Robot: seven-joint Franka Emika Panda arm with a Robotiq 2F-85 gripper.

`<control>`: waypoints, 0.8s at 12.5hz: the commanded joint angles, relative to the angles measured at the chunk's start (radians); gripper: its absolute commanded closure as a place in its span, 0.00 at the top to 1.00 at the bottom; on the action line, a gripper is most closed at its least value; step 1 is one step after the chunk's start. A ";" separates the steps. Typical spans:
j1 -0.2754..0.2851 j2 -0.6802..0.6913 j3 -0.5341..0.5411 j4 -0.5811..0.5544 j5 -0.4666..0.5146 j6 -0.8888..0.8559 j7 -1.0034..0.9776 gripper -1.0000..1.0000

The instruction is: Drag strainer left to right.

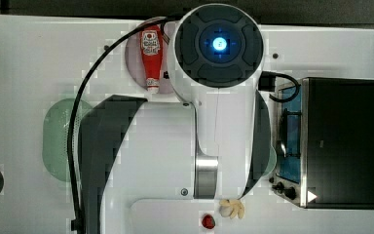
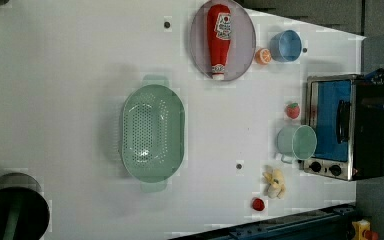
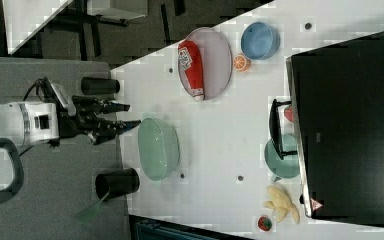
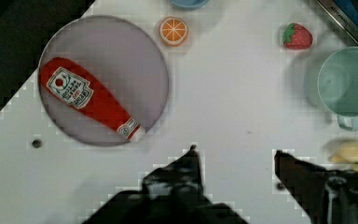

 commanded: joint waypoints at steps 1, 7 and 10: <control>0.008 -0.418 -0.074 -0.225 -0.016 -0.176 -0.006 0.80; 0.039 -0.394 0.008 -0.245 0.036 -0.149 -0.003 1.00; 0.055 -0.321 0.153 -0.252 0.050 -0.076 0.085 1.00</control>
